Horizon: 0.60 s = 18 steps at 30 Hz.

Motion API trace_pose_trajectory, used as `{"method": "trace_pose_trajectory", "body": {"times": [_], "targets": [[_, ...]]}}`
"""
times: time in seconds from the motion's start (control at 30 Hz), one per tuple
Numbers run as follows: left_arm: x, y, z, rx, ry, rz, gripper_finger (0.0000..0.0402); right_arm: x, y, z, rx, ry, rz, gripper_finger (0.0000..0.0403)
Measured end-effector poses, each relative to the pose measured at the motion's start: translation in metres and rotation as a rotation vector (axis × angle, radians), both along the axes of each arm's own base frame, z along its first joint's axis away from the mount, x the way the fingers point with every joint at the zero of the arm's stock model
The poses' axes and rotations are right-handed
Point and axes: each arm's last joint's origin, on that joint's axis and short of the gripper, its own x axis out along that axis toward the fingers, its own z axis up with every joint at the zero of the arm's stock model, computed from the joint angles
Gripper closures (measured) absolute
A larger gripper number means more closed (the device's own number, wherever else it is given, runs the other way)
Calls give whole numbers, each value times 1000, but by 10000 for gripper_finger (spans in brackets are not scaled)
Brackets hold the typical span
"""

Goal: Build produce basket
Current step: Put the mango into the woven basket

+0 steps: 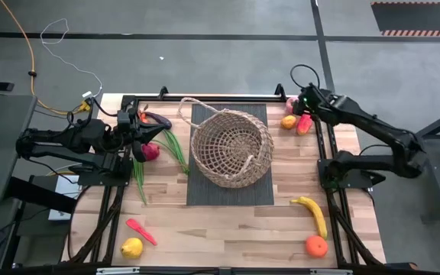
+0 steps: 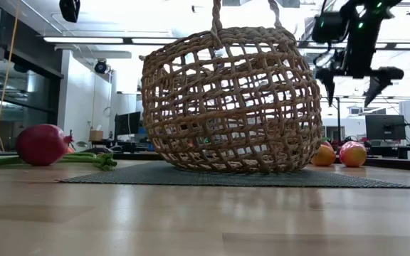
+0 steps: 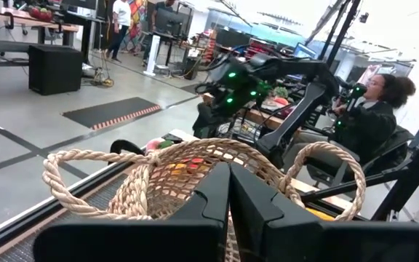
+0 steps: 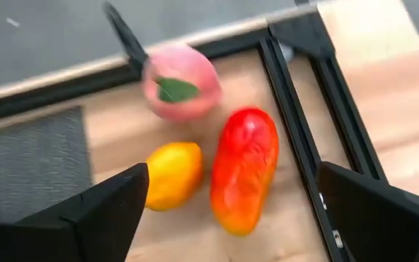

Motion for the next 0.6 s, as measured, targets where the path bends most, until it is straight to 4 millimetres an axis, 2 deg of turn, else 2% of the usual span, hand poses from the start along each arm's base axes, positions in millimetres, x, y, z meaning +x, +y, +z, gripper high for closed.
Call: {"method": "trace_pose_trajectory", "body": {"times": [0.17, 0.43, 0.6], "targets": [[0, 0, 0, 0, -1, 0, 401, 2, -20, -20, 100, 48, -78, 10], [0, 0, 0, 0, 0, 0, 401, 6, -42, -52, 234, 124, -152, 9], [0, 0, 0, -1, -1, 0, 401, 4, -48, -79, 318, 55, -182, 9]]}}
